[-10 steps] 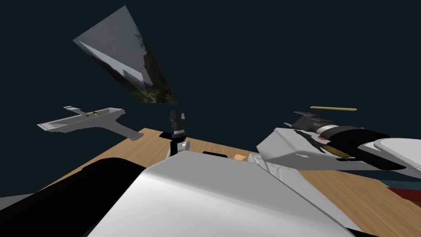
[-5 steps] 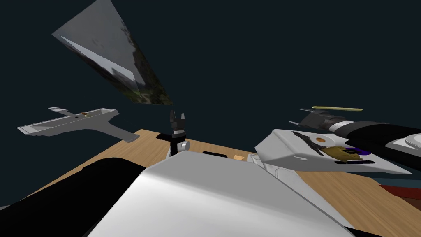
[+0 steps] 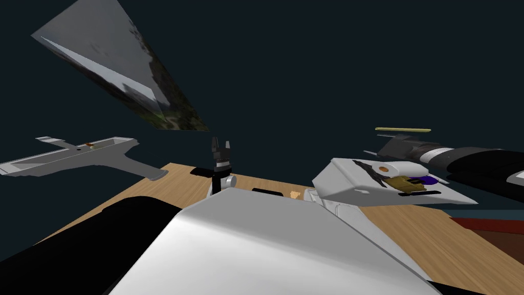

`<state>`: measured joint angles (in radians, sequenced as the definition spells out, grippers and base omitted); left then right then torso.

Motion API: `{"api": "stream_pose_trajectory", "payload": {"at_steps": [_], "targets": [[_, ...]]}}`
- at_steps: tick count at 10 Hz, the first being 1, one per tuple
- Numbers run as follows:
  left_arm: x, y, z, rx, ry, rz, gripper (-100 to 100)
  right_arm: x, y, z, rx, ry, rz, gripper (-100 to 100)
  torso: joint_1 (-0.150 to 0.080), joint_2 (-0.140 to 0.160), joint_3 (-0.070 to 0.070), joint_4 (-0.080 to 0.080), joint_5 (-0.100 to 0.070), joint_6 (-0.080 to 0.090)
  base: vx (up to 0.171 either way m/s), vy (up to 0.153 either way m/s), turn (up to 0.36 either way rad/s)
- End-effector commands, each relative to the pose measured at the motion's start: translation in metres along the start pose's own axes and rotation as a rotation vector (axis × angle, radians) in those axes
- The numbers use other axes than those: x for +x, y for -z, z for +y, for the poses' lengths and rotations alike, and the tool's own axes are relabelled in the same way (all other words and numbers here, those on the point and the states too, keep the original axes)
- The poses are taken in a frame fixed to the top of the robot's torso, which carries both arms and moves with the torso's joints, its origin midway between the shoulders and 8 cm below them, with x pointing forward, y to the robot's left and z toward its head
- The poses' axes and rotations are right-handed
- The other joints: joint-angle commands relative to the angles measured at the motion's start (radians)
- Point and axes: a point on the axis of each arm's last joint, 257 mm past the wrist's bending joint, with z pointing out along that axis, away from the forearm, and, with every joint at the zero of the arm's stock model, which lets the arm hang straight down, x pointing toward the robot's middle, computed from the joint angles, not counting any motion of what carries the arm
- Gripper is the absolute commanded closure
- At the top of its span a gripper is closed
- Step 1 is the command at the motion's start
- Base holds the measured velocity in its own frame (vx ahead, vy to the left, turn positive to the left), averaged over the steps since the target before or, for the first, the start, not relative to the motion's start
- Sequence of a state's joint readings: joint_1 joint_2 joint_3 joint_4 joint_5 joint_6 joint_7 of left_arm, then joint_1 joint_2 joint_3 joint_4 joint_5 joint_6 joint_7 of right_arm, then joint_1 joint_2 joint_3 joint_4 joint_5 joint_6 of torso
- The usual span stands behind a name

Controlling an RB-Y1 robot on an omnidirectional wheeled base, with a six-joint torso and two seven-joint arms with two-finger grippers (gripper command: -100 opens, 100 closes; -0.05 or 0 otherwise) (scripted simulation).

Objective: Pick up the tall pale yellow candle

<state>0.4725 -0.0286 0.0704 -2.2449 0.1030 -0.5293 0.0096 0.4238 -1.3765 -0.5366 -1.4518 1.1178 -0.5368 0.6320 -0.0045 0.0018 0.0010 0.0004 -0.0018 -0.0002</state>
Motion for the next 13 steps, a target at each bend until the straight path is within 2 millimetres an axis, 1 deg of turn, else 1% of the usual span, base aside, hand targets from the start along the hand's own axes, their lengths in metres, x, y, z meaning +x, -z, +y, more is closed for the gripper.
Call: {"api": "stream_pose_trajectory", "payload": {"at_steps": [1,2,3,7,9,13], "targets": [[0.0000,0.0000,0.0000,0.000,0.000,0.000,0,0.0000,0.0000,0.0000,0.000,0.000,0.000,0,0.000,0.000,0.000,0.000,0.000,0.000,-0.004,-0.008,0.002],[0.0000,0.0000,0.0000,0.000,0.000,0.000,0,0.0000,0.0000,0.0001,0.000,0.000,0.000,-100,0.002,-0.001,-0.001,0.000,0.001,0.000,0.000,0.000,0.000],[0.0000,0.0000,0.0000,0.000,0.000,0.000,0,0.0001,0.0000,0.0001,0.000,0.000,0.000,100,0.003,-0.002,-0.001,0.000,0.001,0.000,0.000,0.000,0.000],[0.0000,0.0000,0.0000,0.000,0.000,0.000,0,0.0001,0.0000,0.0001,0.000,0.000,0.000,100,0.004,-0.002,-0.001,-0.001,0.001,0.000,0.000,0.000,0.000],[0.0000,0.0000,0.0000,0.000,0.000,0.000,0,0.0012,0.0019,-0.0021,-0.028,-0.018,-0.006,-100,0.004,-0.002,-0.001,-0.001,0.001,0.000,-0.020,-0.001,-0.043],[0.0000,0.0000,0.0000,0.000,0.000,0.000,0,0.0033,0.0057,-0.0054,-0.074,-0.054,-0.015,-100,0.004,0.001,0.001,0.000,0.001,0.000,-0.055,-0.001,-0.058]]}}
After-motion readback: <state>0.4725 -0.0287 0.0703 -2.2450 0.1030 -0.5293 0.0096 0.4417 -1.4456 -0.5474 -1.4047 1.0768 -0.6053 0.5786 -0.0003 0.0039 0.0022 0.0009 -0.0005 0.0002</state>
